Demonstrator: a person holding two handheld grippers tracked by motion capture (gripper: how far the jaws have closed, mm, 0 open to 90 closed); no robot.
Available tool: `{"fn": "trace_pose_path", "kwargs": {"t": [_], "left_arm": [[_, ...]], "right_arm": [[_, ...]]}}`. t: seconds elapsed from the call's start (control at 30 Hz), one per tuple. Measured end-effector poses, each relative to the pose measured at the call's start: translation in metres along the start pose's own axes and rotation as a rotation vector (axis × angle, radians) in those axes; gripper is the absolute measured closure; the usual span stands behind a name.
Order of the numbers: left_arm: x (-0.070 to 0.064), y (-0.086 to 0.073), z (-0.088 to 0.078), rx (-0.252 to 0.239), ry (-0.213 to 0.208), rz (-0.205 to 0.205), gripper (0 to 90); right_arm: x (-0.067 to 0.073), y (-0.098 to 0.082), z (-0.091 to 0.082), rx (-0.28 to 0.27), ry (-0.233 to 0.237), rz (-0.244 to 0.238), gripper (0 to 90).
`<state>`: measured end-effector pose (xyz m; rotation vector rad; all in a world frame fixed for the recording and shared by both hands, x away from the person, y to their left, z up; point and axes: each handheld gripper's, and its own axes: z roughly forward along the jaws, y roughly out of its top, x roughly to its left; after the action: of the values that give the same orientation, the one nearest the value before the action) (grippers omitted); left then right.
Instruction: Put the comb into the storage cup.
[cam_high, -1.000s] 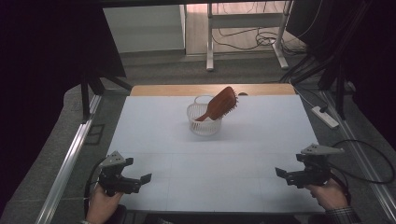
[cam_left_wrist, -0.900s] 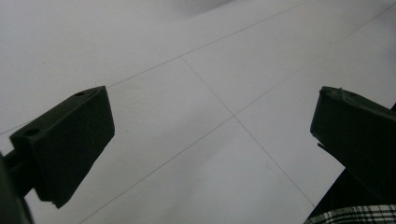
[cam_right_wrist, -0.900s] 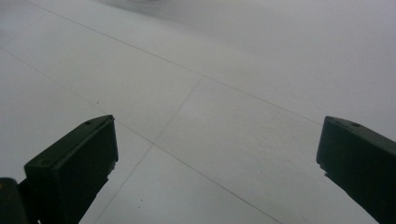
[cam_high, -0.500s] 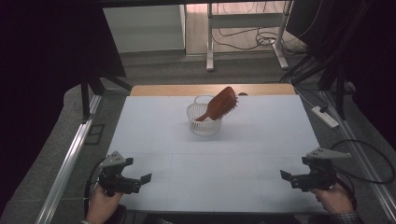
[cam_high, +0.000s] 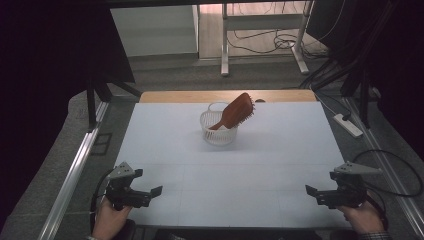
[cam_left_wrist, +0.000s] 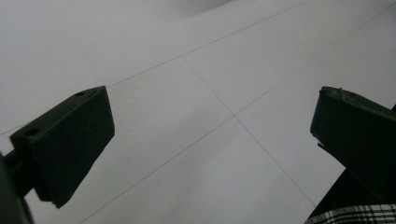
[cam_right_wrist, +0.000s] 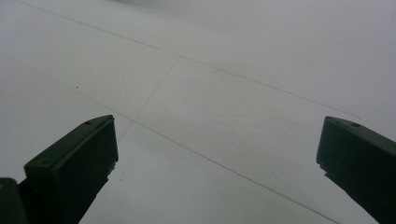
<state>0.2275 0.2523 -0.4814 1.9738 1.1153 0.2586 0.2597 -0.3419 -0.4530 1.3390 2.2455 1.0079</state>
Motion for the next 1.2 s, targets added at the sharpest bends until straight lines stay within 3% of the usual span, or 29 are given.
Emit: {"fn": "trace_pose_path", "kwargs": {"t": [0.83, 1.2], "left_arm": [[0.0, 0.0, 0.0, 0.003, 0.002, 0.005, 0.0], [-0.001, 0.001, 0.001, 0.005, 0.002, 0.007, 0.1]], "right_arm": [[-0.006, -0.012, -0.009, 0.02, -0.064, 0.013, 0.0], [-0.005, -0.013, -0.008, 0.063, -0.107, -0.003, 0.0]]}}
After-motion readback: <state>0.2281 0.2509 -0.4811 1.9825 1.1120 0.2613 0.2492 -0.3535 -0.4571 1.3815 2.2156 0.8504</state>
